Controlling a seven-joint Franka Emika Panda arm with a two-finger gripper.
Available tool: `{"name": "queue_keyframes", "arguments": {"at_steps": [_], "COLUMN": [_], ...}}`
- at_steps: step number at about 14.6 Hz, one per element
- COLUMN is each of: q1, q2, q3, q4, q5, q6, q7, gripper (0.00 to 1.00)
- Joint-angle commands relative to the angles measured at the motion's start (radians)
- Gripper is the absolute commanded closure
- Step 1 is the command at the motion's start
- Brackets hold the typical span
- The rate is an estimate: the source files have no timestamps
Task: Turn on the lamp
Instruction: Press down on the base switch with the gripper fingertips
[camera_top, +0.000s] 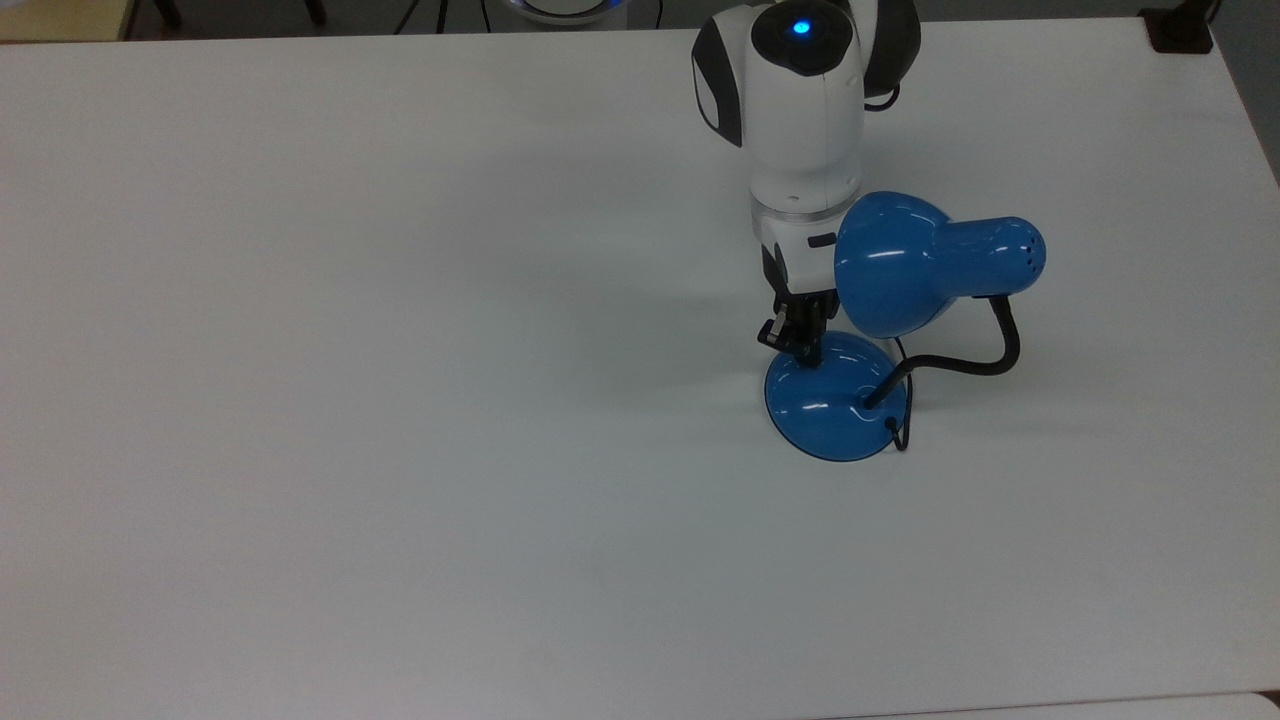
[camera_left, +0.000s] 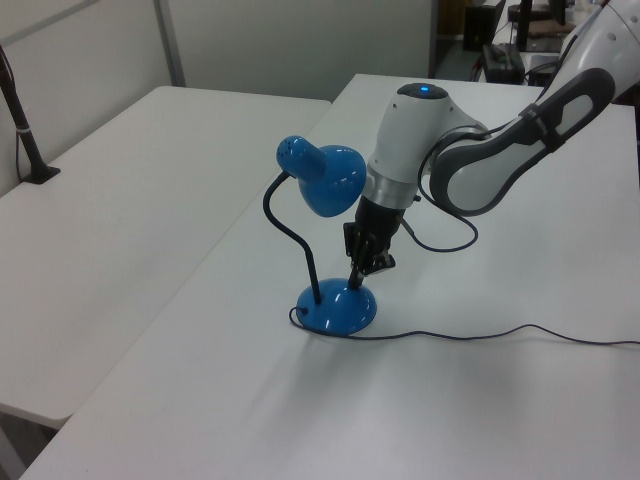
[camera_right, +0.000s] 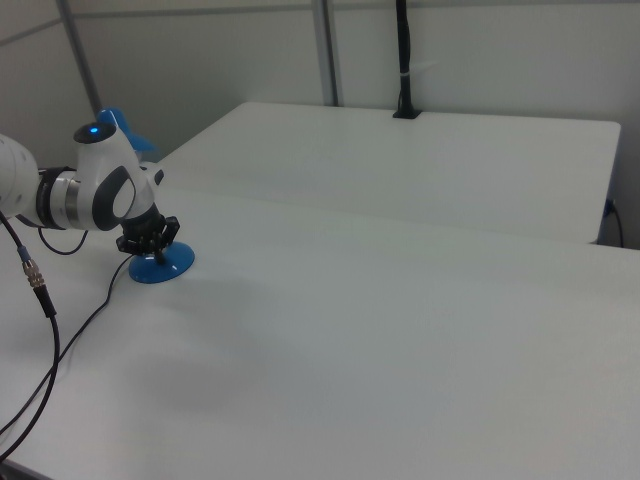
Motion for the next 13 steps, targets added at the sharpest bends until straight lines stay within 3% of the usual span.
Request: {"name": "queue_keyframes", "arguments": {"at_steps": [1, 13], "q1": [0.036, 0.022], "q2": [0.072, 0.084], "q3": [-0.002, -0.004], "q4": [0.017, -0.003], "q5": [-0.018, -0.116], "q6": [0.000, -0.025], "q7": [0.018, 0.012], "gripper": [1.00, 1.00]}}
